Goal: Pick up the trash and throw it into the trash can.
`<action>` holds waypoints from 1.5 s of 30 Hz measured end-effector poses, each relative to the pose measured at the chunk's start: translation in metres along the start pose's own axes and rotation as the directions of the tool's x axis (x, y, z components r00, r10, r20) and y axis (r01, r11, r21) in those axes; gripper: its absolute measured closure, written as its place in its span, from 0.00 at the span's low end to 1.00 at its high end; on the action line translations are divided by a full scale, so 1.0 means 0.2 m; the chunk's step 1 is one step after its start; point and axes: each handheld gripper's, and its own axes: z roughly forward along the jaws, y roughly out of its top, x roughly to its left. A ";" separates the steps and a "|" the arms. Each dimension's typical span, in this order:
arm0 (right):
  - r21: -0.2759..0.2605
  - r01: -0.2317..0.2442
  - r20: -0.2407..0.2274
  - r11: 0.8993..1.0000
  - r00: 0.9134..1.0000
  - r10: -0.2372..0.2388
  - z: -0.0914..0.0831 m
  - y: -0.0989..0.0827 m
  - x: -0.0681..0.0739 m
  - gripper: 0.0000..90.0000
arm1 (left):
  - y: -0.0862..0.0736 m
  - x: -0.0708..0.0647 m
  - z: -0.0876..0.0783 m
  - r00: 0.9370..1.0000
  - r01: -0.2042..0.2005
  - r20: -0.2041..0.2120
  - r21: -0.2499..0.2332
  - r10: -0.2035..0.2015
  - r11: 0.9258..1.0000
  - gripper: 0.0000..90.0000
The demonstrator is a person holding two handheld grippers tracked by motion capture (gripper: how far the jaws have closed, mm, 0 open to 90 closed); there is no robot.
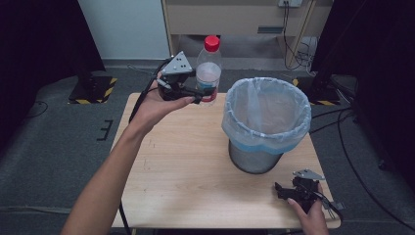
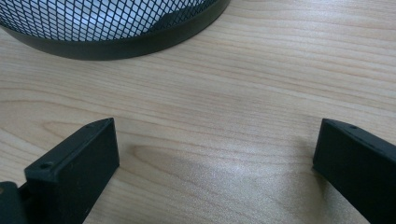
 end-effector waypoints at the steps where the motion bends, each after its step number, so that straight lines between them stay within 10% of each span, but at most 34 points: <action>1: 0.001 0.002 -0.001 1.000 1.000 -0.002 0.00 0.00 0.00 0.00 | 0.01 0.00 0.00 1.000 -0.001 0.001 -0.003 0.001 1.000 0.32; 45: 0.003 0.004 -0.004 1.000 1.000 -0.004 -0.01 0.00 0.00 0.00 | 0.21 -0.18 0.19 0.996 -0.049 0.077 -0.059 0.054 0.997 0.32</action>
